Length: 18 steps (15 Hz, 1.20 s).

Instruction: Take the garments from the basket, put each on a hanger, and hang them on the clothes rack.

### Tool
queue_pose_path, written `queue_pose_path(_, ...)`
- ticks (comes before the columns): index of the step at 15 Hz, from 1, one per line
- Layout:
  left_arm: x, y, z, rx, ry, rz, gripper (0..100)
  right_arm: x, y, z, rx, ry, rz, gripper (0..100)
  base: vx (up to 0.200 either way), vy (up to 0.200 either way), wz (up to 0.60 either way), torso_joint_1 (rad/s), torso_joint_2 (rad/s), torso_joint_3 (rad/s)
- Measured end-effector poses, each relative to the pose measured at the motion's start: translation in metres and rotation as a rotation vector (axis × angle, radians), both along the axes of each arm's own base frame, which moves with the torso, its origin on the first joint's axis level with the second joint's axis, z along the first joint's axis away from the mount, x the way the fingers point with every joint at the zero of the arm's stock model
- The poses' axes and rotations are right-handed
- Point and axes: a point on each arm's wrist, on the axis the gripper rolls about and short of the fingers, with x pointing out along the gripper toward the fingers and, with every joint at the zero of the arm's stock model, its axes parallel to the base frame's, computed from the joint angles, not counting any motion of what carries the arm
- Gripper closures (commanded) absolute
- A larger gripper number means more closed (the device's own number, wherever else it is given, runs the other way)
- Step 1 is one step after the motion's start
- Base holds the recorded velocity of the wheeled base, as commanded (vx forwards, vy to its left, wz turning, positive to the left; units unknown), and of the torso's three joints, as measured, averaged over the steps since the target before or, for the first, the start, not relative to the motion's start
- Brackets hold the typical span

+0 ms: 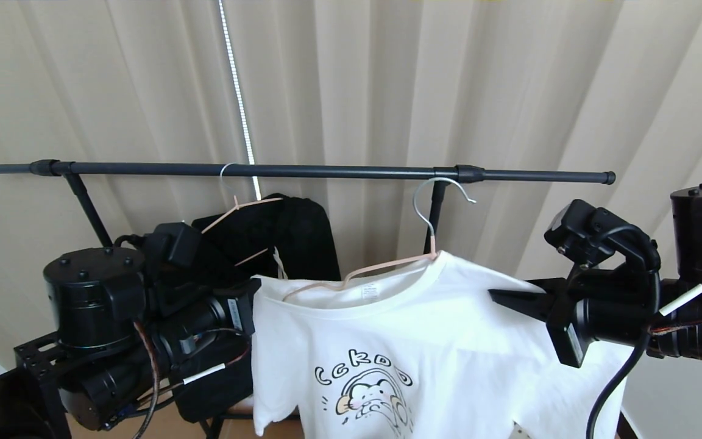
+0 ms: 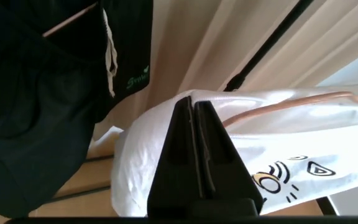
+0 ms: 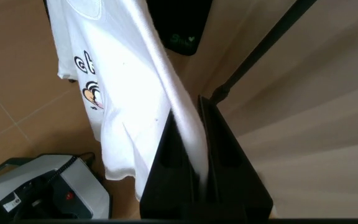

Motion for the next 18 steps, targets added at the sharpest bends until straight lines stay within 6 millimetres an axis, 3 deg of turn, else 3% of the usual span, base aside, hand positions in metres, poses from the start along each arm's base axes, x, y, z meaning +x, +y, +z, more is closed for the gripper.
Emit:
queue_pose_path(6,-0.015,-0.022,0.027,0.025,-0.046,-0.112,100,0.006,0.021,-0.003,0.086,-0.004,-0.068,100,0.000,0.000,0.00,0.000,0.00,0.000)
queue_pose_path(11,-0.015,-0.026,0.037,0.028,-0.086,-0.129,100,0.001,0.031,-0.012,0.070,0.021,-0.030,100,0.000,0.000,0.00,0.000,0.00,0.000)
queue_pose_path(15,-0.016,-0.027,0.038,0.035,-0.095,-0.135,100,-0.008,0.030,-0.020,0.057,0.050,0.074,100,0.000,0.000,0.00,0.000,0.00,0.000)
queue_pose_path(18,-0.017,-0.024,0.037,0.048,-0.076,-0.130,100,-0.012,0.021,-0.014,0.109,0.058,0.164,100,0.000,0.000,0.00,0.000,0.00,0.000)
